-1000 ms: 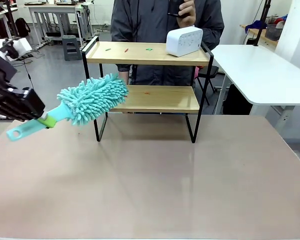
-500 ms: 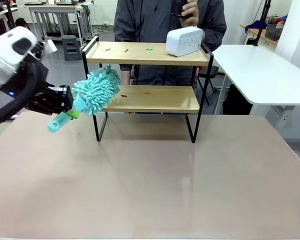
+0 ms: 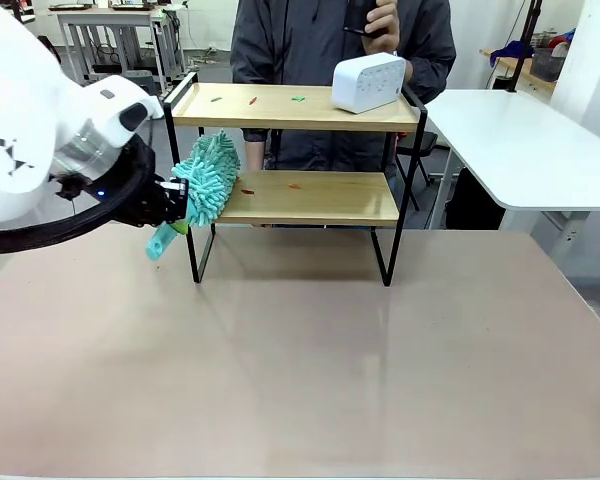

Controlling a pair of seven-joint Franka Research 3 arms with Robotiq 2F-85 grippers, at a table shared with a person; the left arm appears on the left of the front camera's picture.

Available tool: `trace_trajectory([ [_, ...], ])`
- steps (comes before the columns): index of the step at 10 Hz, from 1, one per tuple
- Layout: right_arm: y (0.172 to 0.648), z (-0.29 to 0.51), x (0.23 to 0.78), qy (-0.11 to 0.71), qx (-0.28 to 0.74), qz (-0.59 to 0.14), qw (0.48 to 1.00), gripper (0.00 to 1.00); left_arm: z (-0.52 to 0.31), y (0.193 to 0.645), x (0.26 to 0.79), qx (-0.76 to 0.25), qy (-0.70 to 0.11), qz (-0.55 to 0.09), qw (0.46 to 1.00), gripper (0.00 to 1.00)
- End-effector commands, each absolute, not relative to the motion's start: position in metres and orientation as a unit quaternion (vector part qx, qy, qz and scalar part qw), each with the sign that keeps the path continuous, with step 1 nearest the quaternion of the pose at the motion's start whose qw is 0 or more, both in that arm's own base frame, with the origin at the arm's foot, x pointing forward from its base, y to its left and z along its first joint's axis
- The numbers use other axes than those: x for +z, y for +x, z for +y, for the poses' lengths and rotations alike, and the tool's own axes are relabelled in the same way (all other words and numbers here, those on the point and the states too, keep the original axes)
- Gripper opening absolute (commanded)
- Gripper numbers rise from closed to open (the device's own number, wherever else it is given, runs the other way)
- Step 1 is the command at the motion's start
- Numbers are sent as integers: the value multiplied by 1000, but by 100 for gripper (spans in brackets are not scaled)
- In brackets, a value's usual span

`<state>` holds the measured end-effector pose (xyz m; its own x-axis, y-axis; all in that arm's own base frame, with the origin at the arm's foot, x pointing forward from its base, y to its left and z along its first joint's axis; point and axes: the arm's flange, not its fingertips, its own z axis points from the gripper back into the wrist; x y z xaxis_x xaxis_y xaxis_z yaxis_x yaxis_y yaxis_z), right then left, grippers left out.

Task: Clean the shelf.
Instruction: Clean the specific tier of the Shelf with the Duster once objects are removed.

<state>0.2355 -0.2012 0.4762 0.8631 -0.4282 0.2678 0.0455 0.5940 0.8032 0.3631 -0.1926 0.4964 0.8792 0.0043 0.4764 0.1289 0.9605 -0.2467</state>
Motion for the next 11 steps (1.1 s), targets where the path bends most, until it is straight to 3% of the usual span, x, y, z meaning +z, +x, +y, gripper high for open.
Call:
trace_trajectory([
  [1,237,-201,477,437,-128,-235,859,100,-207,376,503,-25,-124,-239,963,12],
  [6,237,-201,477,437,-128,-235,859,100,-250,396,490,-89,-140,-216,962,12],
  [11,237,-201,477,437,-128,-235,859,100,-268,380,493,-210,-181,-178,944,12],
])
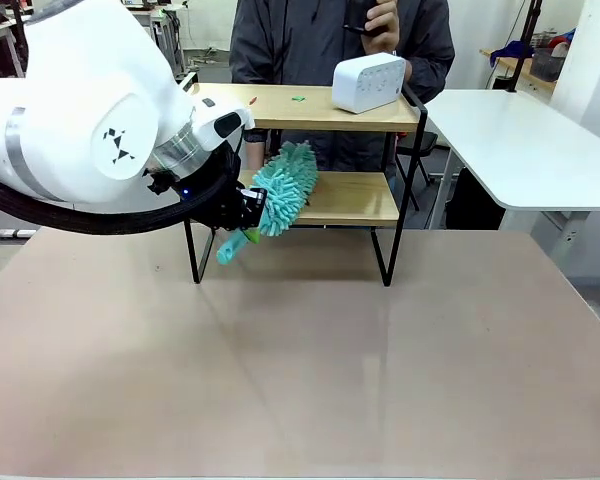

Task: Clean the shelf.
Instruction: Clean the specific tier of the Shelf with the Duster once objects are removed.

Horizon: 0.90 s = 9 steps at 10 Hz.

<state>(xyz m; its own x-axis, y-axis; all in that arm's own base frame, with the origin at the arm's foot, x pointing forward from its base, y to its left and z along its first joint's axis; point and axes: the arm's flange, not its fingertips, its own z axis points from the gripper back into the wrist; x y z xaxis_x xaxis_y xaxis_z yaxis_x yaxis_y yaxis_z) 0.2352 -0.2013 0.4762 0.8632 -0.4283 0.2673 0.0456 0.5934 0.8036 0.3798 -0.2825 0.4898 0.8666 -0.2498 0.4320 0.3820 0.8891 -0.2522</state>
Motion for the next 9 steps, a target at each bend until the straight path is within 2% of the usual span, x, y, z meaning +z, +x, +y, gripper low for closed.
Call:
trace_trajectory([
  [1,237,-201,477,437,-128,-235,859,100,-264,377,493,-249,-181,-155,939,12],
  [3,237,-201,477,437,-128,-235,859,100,-246,355,498,-389,-218,-62,893,12],
  [5,237,-201,477,437,-128,-235,859,100,-217,326,507,-480,-242,-11,843,12],
  [7,237,-201,477,437,-128,-235,859,100,-185,302,523,-518,-281,-18,808,12],
  [9,237,-201,477,437,-128,-235,859,100,-137,275,547,-555,-309,-56,770,12],
])
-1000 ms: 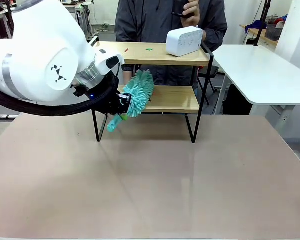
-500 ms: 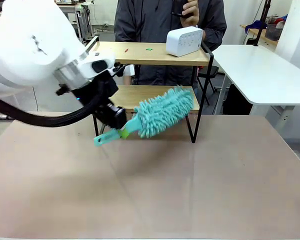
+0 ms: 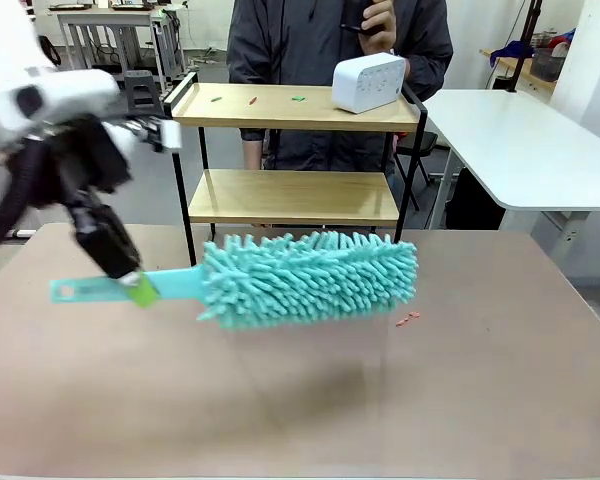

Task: Clean the shelf.
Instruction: Clean the specific tier of the Shelf with the Duster once objects are removed.

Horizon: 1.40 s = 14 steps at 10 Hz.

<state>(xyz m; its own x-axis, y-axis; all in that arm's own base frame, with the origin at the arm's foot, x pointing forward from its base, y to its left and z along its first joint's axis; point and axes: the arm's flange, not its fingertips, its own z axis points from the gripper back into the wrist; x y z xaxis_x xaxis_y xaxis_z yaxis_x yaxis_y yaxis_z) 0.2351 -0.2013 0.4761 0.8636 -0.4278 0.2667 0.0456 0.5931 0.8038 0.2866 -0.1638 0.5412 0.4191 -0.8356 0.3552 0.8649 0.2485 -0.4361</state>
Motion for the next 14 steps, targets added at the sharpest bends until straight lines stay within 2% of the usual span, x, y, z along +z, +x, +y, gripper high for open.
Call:
trace_trajectory([
  [1,237,-201,477,437,-128,-235,859,100,-99,257,559,-560,-321,-100,757,12],
  [2,237,-201,477,437,-128,-235,859,100,-51,237,570,-532,-348,-168,753,12],
  [4,237,-201,477,437,-128,-235,859,100,43,201,572,-398,-398,-307,768,12],
  [5,237,-201,477,437,-128,-235,859,100,82,188,566,-286,-425,-370,776,12],
  [6,237,-201,477,437,-128,-235,859,100,108,188,558,-186,-454,-396,776,12],
  [7,237,-201,477,437,-128,-235,859,100,123,199,550,-80,-460,-394,792,12],
  [8,237,-201,477,437,-128,-235,859,100,133,217,541,-14,-458,-354,815,12],
  [10,237,-201,477,437,-128,-235,859,100,136,267,525,72,-441,-286,848,12],
  [11,237,-201,477,437,-128,-235,859,100,136,286,517,82,-445,-250,856,12],
  [12,237,-201,477,437,-128,-235,859,100,169,239,524,3,-424,-301,854,12],
  [14,237,-201,477,437,-128,-235,859,100,169,239,524,3,-424,-301,854,12],
])
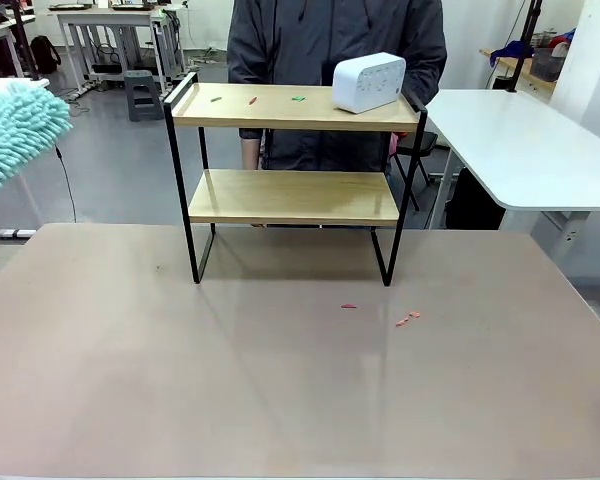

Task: Clean the shelf.
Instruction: Clean the specific tier of the Shelf with the Duster once objects are removed, then clean the remaining tier of the Shelf with the Duster once objects are removed.

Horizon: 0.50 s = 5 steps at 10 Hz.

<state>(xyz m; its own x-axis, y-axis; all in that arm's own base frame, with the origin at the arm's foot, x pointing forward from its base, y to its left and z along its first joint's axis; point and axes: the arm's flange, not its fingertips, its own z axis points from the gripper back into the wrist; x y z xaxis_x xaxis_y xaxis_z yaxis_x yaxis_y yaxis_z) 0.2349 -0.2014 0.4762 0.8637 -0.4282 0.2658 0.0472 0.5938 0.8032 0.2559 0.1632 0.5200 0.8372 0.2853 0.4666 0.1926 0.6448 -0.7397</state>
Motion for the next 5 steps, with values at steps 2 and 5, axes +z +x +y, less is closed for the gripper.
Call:
trace_trajectory([
  [2,237,-201,477,437,-128,-235,859,100,169,239,524,3,-424,-301,854,12],
  [5,237,-201,477,437,-128,-235,859,100,169,239,524,3,-424,-301,854,12],
])
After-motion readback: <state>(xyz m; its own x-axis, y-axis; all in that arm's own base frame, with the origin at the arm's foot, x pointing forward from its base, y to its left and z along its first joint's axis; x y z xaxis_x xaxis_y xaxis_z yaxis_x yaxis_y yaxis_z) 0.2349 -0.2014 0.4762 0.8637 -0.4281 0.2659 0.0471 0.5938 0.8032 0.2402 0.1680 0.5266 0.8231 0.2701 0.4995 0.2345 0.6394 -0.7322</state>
